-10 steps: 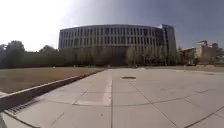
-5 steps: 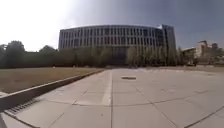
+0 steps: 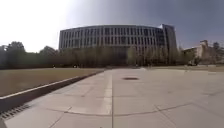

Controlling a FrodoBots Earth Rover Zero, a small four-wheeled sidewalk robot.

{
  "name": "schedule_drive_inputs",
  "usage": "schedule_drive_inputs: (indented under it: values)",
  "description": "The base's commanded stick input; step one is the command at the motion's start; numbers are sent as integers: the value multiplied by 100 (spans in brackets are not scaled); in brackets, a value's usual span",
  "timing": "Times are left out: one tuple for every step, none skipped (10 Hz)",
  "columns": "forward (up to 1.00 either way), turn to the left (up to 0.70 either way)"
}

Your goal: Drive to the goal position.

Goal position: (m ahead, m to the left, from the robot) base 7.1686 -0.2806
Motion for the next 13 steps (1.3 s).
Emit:
schedule_drive_inputs:
  values:
    - [68, 0]
    - [67, 0]
    - [68, 0]
    - [70, 0]
    - [70, 0]
    - [70, 0]
    - [70, 0]
    - [70, 0]
    - [70, 0]
    - [70, 0]
    - [70, 0]
    - [70, 0]
    - [70, 0]
